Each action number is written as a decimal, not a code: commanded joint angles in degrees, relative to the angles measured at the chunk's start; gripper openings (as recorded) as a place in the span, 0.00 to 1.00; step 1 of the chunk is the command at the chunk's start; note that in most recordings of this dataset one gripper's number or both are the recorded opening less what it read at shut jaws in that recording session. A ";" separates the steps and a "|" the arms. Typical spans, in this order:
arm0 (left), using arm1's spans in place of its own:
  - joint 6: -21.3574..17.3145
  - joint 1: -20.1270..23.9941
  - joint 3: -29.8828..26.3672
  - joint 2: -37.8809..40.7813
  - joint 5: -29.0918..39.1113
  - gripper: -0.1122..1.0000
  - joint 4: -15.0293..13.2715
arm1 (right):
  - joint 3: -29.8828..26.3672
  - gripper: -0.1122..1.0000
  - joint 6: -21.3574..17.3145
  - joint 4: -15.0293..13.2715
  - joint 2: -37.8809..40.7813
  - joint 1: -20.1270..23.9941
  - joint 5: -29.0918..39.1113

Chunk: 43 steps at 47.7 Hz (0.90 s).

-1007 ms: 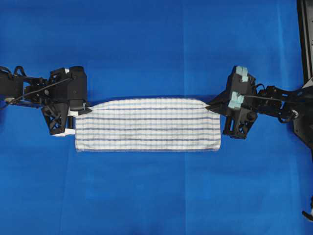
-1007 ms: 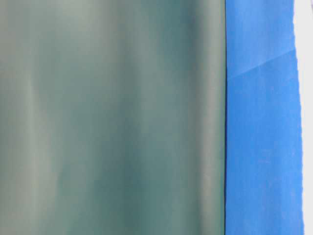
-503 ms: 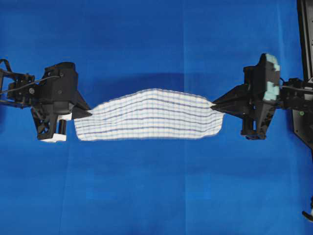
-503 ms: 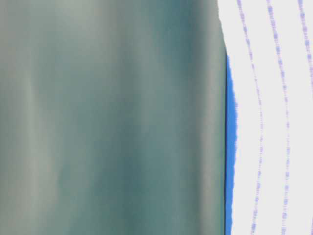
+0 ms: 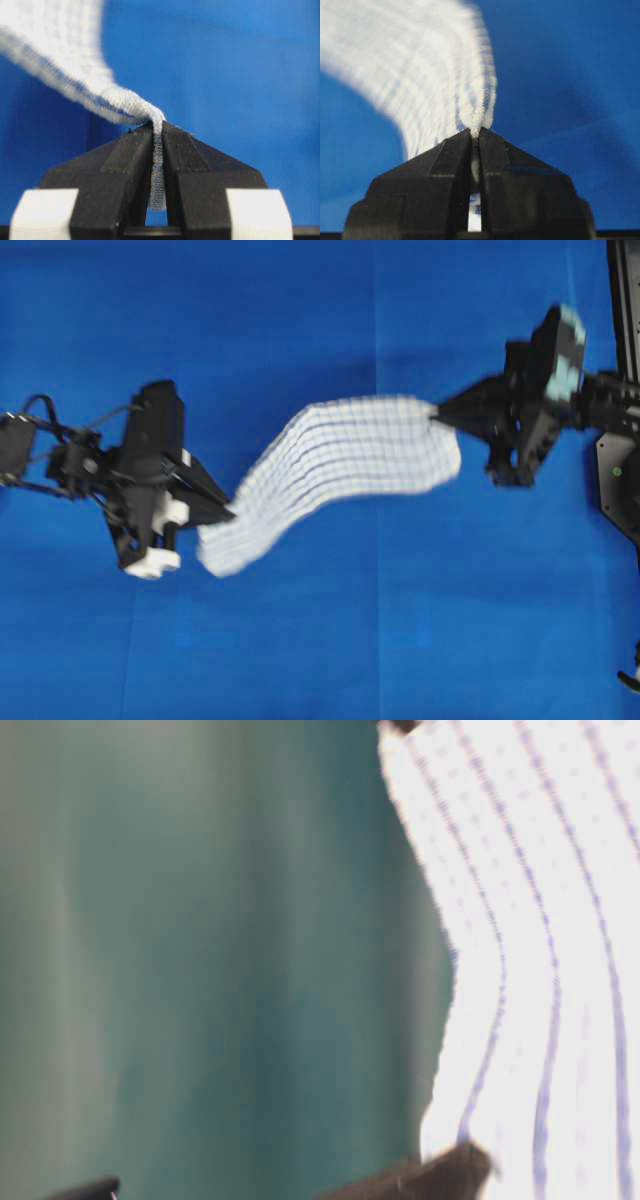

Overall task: Fold the blue towel.
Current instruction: 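Lift the strip and rotate it, left gripper down, right gripper up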

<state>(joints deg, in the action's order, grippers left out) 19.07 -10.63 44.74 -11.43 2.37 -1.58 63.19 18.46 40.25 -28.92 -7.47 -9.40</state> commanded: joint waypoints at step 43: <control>-0.53 -2.46 -30.94 29.44 -16.70 0.13 -0.09 | -18.98 0.07 13.01 -2.55 14.41 -14.33 3.08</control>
<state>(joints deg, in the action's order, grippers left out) 18.63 -12.83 15.82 18.37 -12.92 -1.85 46.41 31.29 37.79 -14.59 -21.01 -6.42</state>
